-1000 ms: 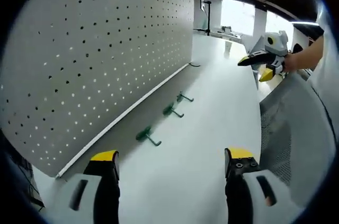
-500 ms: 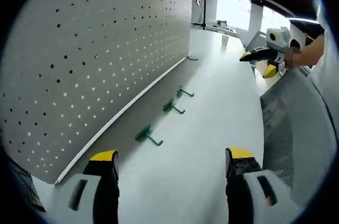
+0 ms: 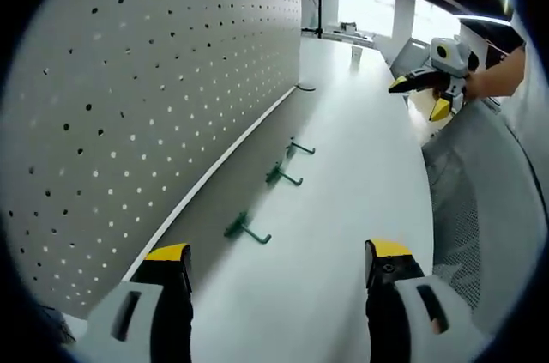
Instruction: Insert the hook assembly into the mounting plate slot until the hook locks in place.
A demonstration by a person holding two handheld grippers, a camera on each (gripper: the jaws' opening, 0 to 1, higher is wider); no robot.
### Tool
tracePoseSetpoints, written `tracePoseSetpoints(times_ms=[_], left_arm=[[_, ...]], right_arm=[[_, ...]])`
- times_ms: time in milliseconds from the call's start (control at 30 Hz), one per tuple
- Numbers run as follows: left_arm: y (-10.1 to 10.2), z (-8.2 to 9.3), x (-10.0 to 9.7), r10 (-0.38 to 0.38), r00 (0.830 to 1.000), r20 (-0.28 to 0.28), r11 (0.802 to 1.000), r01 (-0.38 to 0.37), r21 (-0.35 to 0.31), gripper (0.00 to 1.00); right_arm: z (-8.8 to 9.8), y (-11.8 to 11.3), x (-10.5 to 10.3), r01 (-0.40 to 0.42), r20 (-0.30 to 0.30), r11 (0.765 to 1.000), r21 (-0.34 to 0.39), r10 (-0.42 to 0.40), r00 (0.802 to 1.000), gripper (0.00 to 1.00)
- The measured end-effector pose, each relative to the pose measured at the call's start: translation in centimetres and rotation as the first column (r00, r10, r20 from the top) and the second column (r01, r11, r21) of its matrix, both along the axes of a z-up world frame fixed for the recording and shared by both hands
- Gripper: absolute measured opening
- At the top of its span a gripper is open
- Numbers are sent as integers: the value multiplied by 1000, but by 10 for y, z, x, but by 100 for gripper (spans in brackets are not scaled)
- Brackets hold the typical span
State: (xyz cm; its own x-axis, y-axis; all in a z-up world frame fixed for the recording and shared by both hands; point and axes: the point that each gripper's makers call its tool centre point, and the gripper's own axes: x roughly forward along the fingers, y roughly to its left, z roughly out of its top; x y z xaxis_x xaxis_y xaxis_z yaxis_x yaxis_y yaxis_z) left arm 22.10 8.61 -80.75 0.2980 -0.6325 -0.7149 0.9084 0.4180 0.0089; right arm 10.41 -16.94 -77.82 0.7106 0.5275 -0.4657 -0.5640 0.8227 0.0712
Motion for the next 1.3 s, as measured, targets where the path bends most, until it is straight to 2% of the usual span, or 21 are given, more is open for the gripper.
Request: tracePoseSetpoints(times_ms=[500, 867, 1000, 1200, 1300], left_arm=[[-2, -10, 10, -101, 995, -3, 992, 101, 74, 86], [-10, -15, 21, -177, 984, 7, 977, 175, 123, 86], [-11, -21, 22, -225, 974, 5, 961, 222, 166, 86], [-16, -26, 27, -267, 964, -2, 946, 263, 188, 86], [-18, -31, 27, -309, 951, -9, 928, 303, 218, 85]], right_arm=[[-3, -2, -3, 4, -14, 1000, -6, -4, 1000, 65], [-3, -2, -3, 1, -23, 1000, -16, -1, 1000, 65], [-3, -2, -3, -2, -27, 1000, -19, 2, 1000, 65], [-4, -2, -5, -4, -35, 1000, -24, 3, 999, 65], [-4, 0, -7, -18, -32, 999, -36, 17, 999, 65]])
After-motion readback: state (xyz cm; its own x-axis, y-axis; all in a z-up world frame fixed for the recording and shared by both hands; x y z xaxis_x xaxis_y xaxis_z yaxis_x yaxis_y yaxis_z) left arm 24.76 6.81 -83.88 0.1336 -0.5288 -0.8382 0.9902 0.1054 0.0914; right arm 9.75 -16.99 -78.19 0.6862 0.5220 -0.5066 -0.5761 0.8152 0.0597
